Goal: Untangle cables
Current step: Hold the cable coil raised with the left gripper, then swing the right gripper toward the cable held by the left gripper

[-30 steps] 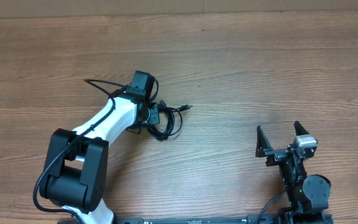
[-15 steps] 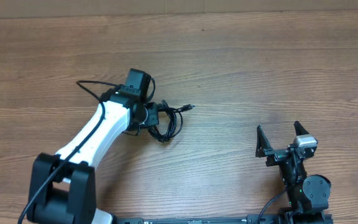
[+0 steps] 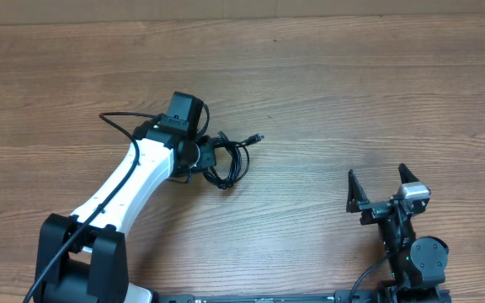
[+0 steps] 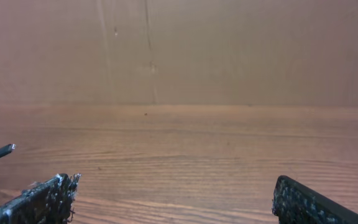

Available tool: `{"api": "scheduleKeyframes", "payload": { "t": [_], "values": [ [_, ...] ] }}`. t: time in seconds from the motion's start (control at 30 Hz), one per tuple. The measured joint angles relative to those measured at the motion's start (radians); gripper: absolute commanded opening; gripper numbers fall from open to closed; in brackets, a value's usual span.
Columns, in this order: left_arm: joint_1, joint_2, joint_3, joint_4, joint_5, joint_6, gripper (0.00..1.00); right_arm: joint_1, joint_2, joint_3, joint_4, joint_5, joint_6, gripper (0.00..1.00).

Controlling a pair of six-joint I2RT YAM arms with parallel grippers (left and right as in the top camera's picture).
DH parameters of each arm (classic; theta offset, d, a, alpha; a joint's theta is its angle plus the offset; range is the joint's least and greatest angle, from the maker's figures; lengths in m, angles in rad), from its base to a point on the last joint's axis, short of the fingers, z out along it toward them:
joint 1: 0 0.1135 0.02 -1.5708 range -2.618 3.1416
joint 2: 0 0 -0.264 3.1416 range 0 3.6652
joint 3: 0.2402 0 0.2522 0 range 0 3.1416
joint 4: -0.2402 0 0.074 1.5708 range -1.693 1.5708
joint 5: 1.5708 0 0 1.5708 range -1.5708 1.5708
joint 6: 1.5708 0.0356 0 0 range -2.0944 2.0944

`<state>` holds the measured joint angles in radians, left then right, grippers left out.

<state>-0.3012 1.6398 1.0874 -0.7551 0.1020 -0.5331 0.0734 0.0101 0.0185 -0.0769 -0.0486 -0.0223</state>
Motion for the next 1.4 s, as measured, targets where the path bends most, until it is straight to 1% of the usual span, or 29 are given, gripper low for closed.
{"api": "scheduleKeyframes", "payload": {
  "t": [0.07,0.1,0.13,0.17,0.2,0.23,0.33,0.43,0.47,0.53,0.63,0.67,0.77,0.83,0.93,1.0,1.07,1.1,1.27,1.33,1.4],
  "values": [
    [0.000,0.000,0.000,0.000,0.000,-0.019,0.04,0.000,0.000,0.000,-0.002,-0.021,0.036,1.00],
    [0.000,0.000,0.000,0.000,0.000,-0.038,0.04,0.000,0.000,0.000,0.002,-0.076,0.157,1.00],
    [0.000,0.000,0.000,0.000,0.000,-0.045,0.04,0.000,0.000,0.000,0.007,-0.107,0.230,1.00],
    [0.000,0.000,0.000,0.000,0.000,-0.054,0.04,0.000,0.000,0.000,0.014,-0.173,0.346,1.00],
    [0.000,0.000,0.000,0.000,0.000,-0.062,0.04,0.000,0.000,0.000,0.015,-0.217,0.411,1.00],
    [0.000,0.000,0.000,0.000,0.000,-0.068,0.04,0.000,0.000,0.000,0.016,-0.293,0.526,1.00],
    [0.000,0.000,0.000,0.000,0.000,-0.076,0.04,0.000,0.000,0.000,0.016,-0.432,0.700,1.00],
    [0.000,0.000,0.000,0.000,0.001,-0.083,0.04,0.000,0.000,0.000,0.040,-0.526,0.810,0.99],
    [0.000,0.000,0.000,0.000,0.002,-0.086,0.04,0.000,0.000,0.000,0.041,-0.536,0.824,0.99],
    [0.000,0.000,0.000,0.000,0.003,-0.089,0.04,0.000,0.001,0.010,-0.019,-0.545,0.836,0.99],
    [-0.007,0.000,0.000,0.000,0.003,-0.090,0.04,-0.001,0.029,0.074,-0.180,-0.537,0.818,0.99],
    [-0.013,0.000,0.000,0.000,0.003,-0.090,0.04,0.000,0.068,0.142,-0.274,-0.531,0.803,0.99],
    [-0.037,0.000,0.000,0.003,0.004,-0.090,0.04,0.002,0.170,0.258,-0.327,-0.562,0.789,1.00],
    [-0.058,0.000,0.000,0.009,0.004,-0.083,0.04,0.007,0.222,0.292,-0.323,-0.594,0.784,0.99],
    [-0.095,0.000,0.000,0.026,0.004,-0.039,0.04,0.042,0.354,0.305,-0.322,-0.639,0.781,1.00],
    [-0.124,0.000,0.000,0.041,0.004,-0.017,0.04,0.079,0.442,0.305,-0.307,-0.652,0.786,0.95],
    [-0.147,0.000,0.000,0.050,0.004,-0.014,0.04,0.126,0.521,0.305,-0.254,-0.650,0.810,0.90],
    [-0.156,0.000,0.000,0.054,0.004,-0.016,0.04,0.154,0.558,0.305,-0.215,-0.644,0.824,0.84],
    [-0.187,0.000,0.001,0.068,0.004,-0.052,0.04,0.296,0.697,0.304,-0.092,-0.567,0.894,0.79],
    [-0.190,0.000,0.001,0.068,0.006,-0.080,0.04,0.375,0.768,0.304,-0.021,-0.491,0.937,0.77],
    [-0.190,0.000,0.001,0.067,0.012,-0.101,0.04,0.426,0.821,0.304,0.023,-0.438,0.958,0.71]
  ]
}}
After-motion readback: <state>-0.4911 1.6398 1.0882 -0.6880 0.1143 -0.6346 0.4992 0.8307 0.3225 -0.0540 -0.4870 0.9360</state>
